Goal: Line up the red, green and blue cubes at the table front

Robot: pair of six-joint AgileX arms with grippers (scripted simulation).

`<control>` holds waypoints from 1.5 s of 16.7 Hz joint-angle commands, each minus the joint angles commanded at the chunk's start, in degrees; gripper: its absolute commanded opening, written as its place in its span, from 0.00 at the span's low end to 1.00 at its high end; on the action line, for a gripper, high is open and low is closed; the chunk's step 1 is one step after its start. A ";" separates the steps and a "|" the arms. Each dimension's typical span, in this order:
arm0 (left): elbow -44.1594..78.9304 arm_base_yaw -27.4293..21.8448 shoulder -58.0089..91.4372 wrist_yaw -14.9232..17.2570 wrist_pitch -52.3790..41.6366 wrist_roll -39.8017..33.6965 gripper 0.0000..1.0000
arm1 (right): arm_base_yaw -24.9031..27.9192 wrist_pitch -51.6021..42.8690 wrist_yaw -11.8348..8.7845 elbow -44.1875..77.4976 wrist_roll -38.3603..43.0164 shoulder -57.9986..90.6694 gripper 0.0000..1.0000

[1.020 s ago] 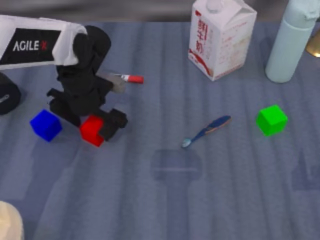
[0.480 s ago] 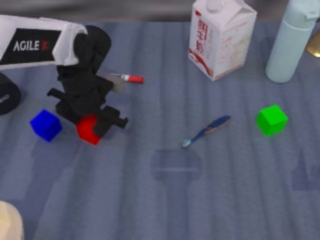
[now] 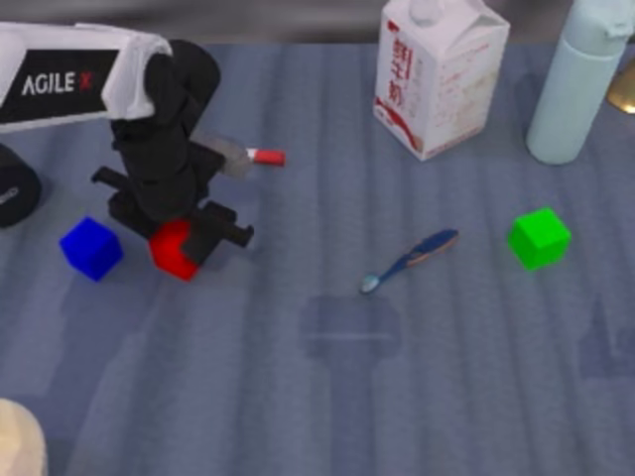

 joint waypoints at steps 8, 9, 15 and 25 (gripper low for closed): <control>6.64 0.99 -4.38 -0.04 -11.17 -0.21 0.00 | 0.00 0.00 0.00 0.00 0.00 0.00 1.00; 6.64 0.99 -4.38 -0.04 -11.17 -0.21 0.00 | 0.00 0.00 0.00 0.00 0.00 0.00 1.00; 3.68 -2.74 -6.60 -0.30 -10.84 -6.56 0.00 | 0.00 0.00 0.00 0.00 0.00 0.00 1.00; -15.53 -19.82 -22.50 -1.43 -8.80 -46.66 0.00 | 0.00 0.00 0.00 0.00 0.00 0.00 1.00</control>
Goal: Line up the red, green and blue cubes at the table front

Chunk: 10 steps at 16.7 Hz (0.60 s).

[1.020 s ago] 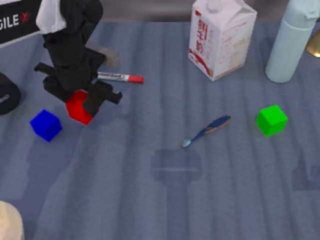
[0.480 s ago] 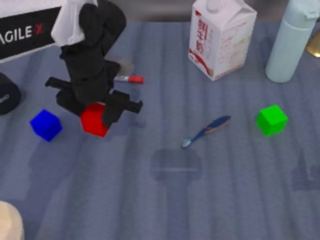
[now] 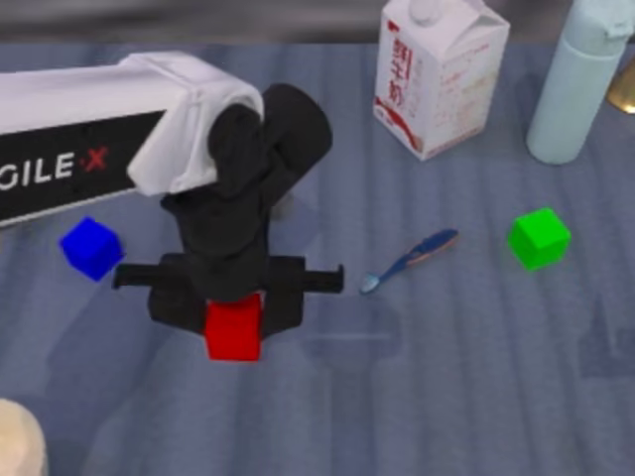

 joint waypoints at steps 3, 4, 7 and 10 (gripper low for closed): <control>-3.85 -3.17 -3.83 -0.28 0.92 -6.19 0.00 | 0.00 0.00 0.00 0.00 0.00 0.00 1.00; -4.46 -3.64 -4.48 -0.34 1.11 -7.04 0.00 | 0.00 0.00 0.00 0.00 0.00 0.00 1.00; -4.62 -3.76 -4.65 -0.35 1.16 -7.27 0.00 | 0.00 0.00 0.00 0.00 0.00 0.00 1.00; -5.14 -3.55 -4.06 -0.33 2.01 -7.00 0.00 | 0.00 0.00 0.00 0.00 0.00 0.00 1.00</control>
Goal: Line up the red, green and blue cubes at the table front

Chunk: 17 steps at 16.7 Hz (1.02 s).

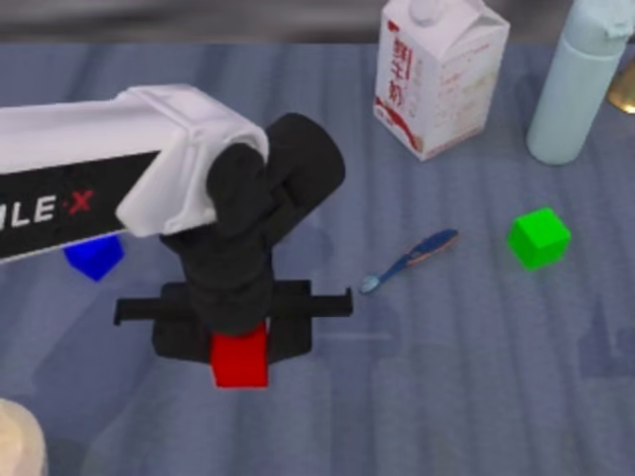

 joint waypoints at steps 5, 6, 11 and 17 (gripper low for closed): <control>-6.09 0.07 3.74 0.01 10.54 0.01 0.00 | 0.00 0.00 0.00 0.00 0.00 0.00 1.00; -7.32 0.06 4.52 0.01 12.55 0.02 0.00 | 0.00 0.00 0.00 0.00 0.00 0.00 1.00; -9.03 0.00 5.67 0.01 14.99 0.03 0.00 | 0.00 0.00 0.00 0.00 0.00 0.00 1.00; -9.03 0.00 5.67 0.01 14.99 0.03 0.38 | 0.00 0.00 0.00 0.00 0.00 0.00 1.00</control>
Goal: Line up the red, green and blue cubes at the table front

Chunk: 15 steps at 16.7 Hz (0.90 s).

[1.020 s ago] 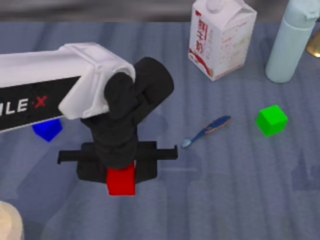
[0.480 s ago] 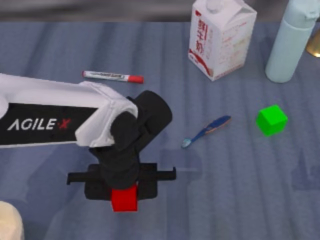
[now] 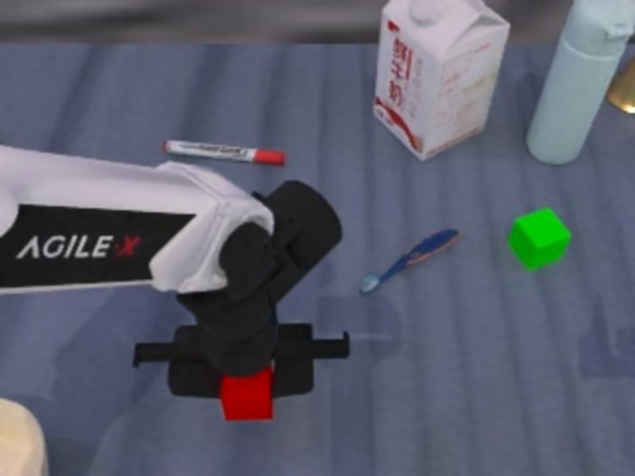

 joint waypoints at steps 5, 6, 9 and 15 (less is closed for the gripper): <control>0.00 0.00 0.00 0.00 0.00 0.00 0.75 | 0.00 0.00 0.00 0.00 0.00 0.00 1.00; 0.00 0.00 0.00 0.00 0.00 0.00 0.83 | 0.00 0.00 0.00 0.00 0.00 0.00 1.00; 0.00 0.00 0.00 0.00 0.00 0.00 1.00 | 0.00 0.00 0.00 0.00 0.00 0.00 1.00; 0.00 0.00 0.00 0.00 0.00 0.00 1.00 | 0.00 0.00 0.00 0.00 0.00 0.00 1.00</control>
